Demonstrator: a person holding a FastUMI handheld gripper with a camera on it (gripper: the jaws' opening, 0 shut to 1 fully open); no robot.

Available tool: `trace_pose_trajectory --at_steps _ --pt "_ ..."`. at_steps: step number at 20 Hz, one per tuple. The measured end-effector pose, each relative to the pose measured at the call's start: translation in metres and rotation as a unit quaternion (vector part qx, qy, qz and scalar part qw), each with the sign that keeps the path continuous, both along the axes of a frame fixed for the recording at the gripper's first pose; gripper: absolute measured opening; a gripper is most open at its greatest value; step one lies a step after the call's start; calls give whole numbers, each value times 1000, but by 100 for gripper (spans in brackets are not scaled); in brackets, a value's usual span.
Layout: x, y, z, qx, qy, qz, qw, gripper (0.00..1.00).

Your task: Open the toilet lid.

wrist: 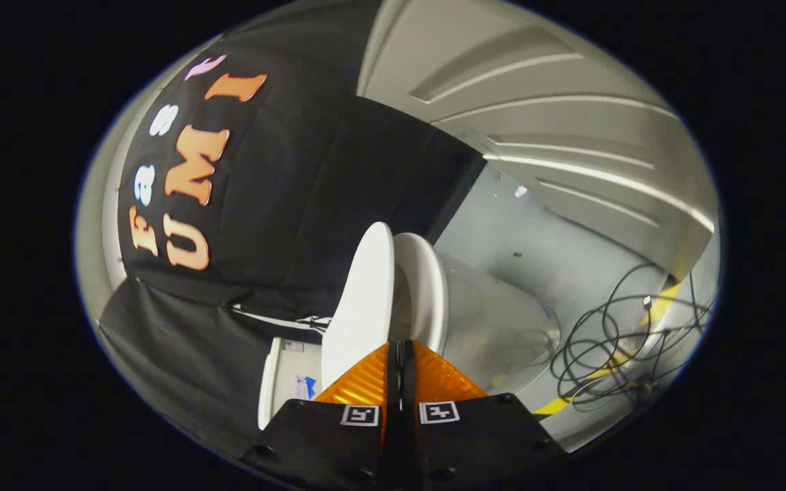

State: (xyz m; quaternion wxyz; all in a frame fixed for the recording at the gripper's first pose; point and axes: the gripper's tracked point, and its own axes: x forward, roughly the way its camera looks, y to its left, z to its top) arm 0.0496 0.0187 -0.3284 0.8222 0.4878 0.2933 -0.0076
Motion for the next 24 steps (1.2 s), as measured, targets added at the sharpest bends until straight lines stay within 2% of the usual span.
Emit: trace_pose_trajectory --at_steps 2,4,16,18,24 --pt "16 1 26 -65 -43 1 997 8" --pt "21 7 42 -101 -68 2 993 8" --pt "34 13 74 -181 -98 -14 978 8" --pt "34 17 81 -206 -102 -6 973 8" --pt "43 46 146 -272 -153 11 950 8"
